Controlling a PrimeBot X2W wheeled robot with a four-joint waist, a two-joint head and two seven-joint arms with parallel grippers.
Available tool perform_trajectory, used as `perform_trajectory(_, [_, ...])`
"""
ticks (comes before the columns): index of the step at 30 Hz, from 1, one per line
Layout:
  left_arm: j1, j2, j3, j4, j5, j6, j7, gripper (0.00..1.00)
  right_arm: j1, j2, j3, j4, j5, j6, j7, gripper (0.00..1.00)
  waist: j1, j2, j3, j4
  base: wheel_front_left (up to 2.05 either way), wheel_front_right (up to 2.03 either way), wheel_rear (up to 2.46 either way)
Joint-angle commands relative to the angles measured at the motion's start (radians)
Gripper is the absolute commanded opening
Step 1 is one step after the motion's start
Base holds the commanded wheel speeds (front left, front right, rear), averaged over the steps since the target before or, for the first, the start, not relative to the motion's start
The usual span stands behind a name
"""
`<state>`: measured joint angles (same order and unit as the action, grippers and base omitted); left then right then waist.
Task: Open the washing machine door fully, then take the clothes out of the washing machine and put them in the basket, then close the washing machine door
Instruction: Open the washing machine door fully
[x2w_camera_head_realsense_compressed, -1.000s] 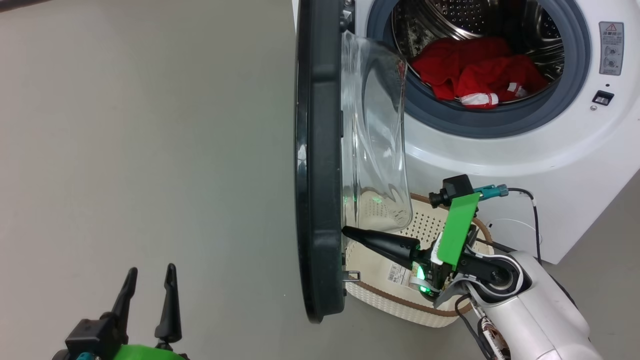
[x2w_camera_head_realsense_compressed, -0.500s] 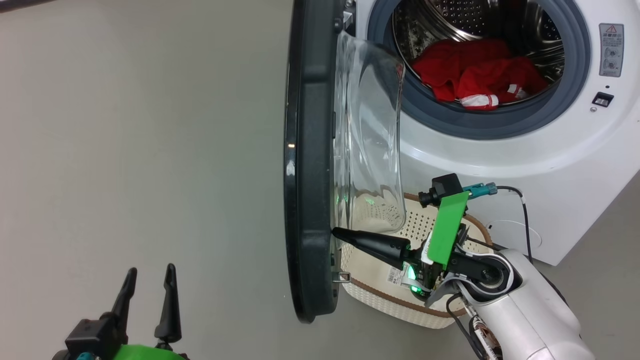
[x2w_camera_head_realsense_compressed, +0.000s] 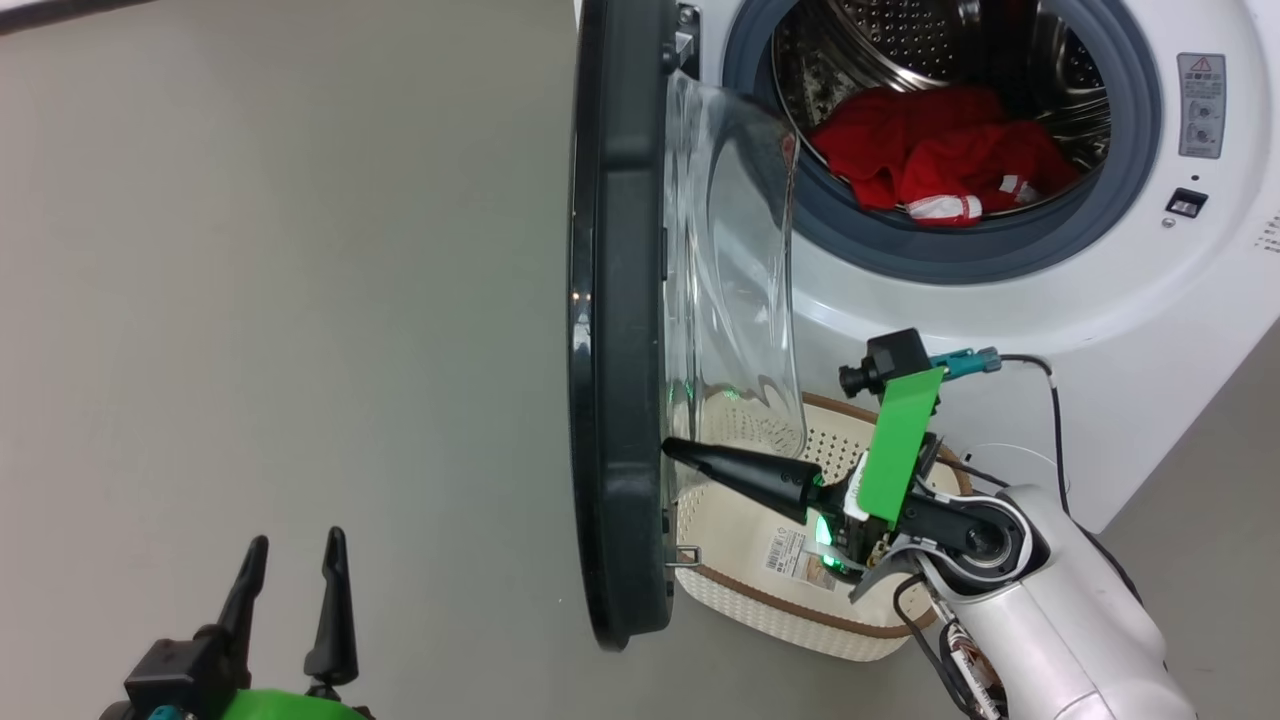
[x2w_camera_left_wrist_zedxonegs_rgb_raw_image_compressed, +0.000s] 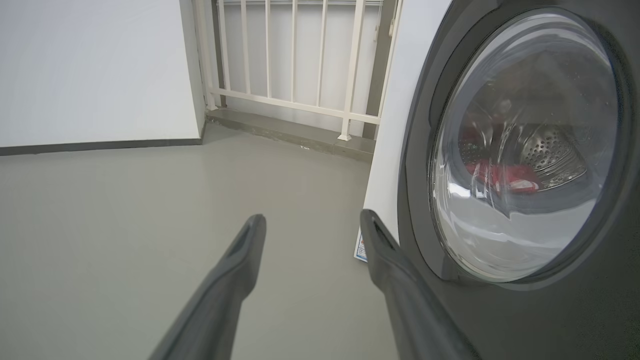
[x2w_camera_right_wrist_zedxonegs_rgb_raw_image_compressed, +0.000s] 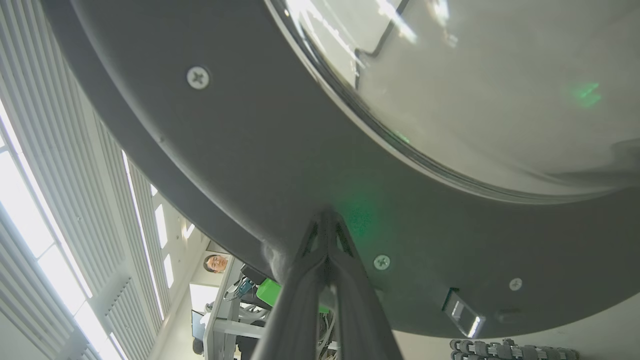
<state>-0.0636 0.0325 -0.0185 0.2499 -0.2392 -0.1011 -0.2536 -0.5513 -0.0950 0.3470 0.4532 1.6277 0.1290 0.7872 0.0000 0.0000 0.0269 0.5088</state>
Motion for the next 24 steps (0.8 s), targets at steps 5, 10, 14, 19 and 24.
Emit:
perform_trajectory(5, [-0.004,0.023,0.039,-0.024,0.008,0.002,-0.008,1.00,-0.002,0.005,-0.007,-0.070,-0.016,0.002,-0.024,0.39,0.0000,0.0000,-0.012,-0.014,0.00,0.00,0.00])
perform_trajectory(10, [-0.002,0.024,0.042,-0.026,0.009,0.001,-0.008,1.00,0.010,-0.025,-0.025,-0.128,-0.051,0.002,-0.061,1.00,0.0000,0.0000,-0.015,-0.026,0.00,0.00,0.00])
perform_trajectory(14, [0.002,0.026,0.047,-0.029,0.009,0.001,-0.008,1.00,0.034,-0.063,-0.033,-0.187,-0.122,0.002,-0.128,1.00,0.0000,0.0000,-0.018,-0.036,0.00,0.00,0.00])
perform_trajectory(19, [0.002,0.027,0.054,-0.032,0.007,0.002,-0.008,1.00,0.063,-0.116,-0.023,-0.253,-0.274,0.002,-0.275,1.00,0.0000,0.0000,-0.018,-0.049,0.00,0.00,0.00])
perform_trajectory(24, [0.003,0.029,0.059,-0.037,0.007,0.003,-0.008,1.00,0.099,-0.172,0.022,-0.291,-0.445,0.002,-0.453,1.00,0.0000,0.0000,-0.021,-0.061,0.00,0.00,0.00])
